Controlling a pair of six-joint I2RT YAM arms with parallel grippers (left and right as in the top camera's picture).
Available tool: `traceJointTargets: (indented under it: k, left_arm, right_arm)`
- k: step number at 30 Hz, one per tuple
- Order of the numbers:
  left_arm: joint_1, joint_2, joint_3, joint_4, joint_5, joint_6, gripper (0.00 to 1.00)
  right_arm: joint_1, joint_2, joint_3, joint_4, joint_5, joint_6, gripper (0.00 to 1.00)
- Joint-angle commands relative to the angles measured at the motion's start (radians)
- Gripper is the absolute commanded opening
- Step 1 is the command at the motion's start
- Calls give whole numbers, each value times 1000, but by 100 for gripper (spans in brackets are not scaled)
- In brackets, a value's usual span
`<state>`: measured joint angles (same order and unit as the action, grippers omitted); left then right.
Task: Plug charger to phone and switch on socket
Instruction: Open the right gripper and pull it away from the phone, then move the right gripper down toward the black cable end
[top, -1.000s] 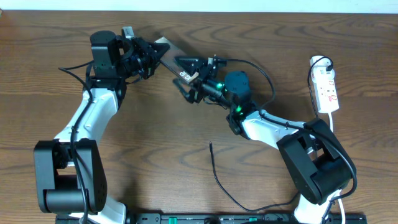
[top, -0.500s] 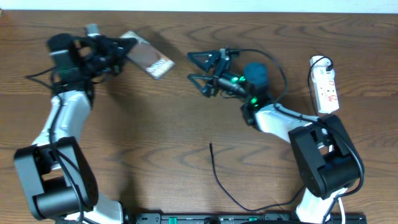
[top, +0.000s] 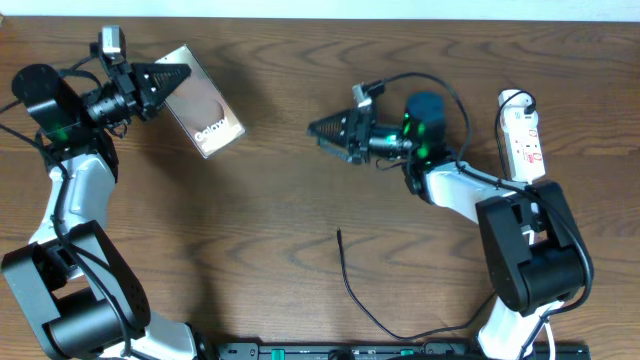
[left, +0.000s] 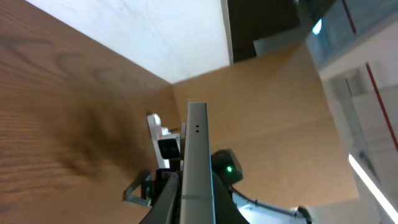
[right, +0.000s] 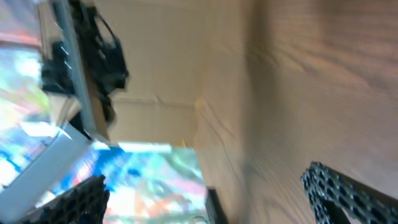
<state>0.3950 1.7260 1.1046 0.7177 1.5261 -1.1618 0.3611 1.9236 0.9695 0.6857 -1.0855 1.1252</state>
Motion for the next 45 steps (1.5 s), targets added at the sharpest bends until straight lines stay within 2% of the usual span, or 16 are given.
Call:
traceJointTargets:
  k: [1, 5, 7, 10, 12, 13, 17, 23, 29, 36, 45]
  left_arm:
    - [-2, -15, 10, 10, 47, 95, 7]
    - [-2, -15, 10, 10, 47, 188, 8]
    - [-2, -15, 10, 10, 47, 222, 7]
    - [-2, -15, 10, 10, 47, 238, 7]
    - [-2, -15, 10, 10, 46, 242, 7]
    - [-2, -15, 10, 10, 47, 252, 7]
    - [-2, -14, 10, 10, 44, 253, 7]
    - [-2, -14, 9, 5, 45, 253, 8]
    - [-2, -14, 9, 2, 45, 253, 7]
    - [-2, -14, 9, 2, 45, 253, 7]
    - [-2, -14, 9, 2, 45, 253, 8]
  right_arm:
    - [16, -1, 10, -70, -16, -198, 99]
    - [11, -1, 53, -267, 3, -308, 99]
    - [11, -1, 93, -429, 34, -412, 99]
    - [14, -1, 196, -777, 146, -620, 99]
    - [20, -1, 302, -1073, 321, -752, 99]
    - [35, -1, 389, -1277, 494, -793, 99]
    - [107, -1, 526, -1600, 763, -797, 99]
    - [241, -1, 494, -1706, 902, -658, 99]
    - [356, -1, 446, -1710, 968, -491, 99]
    - [413, -1, 396, -1707, 1022, -359, 99]
    - [429, -1, 294, -1631, 1023, -302, 80]
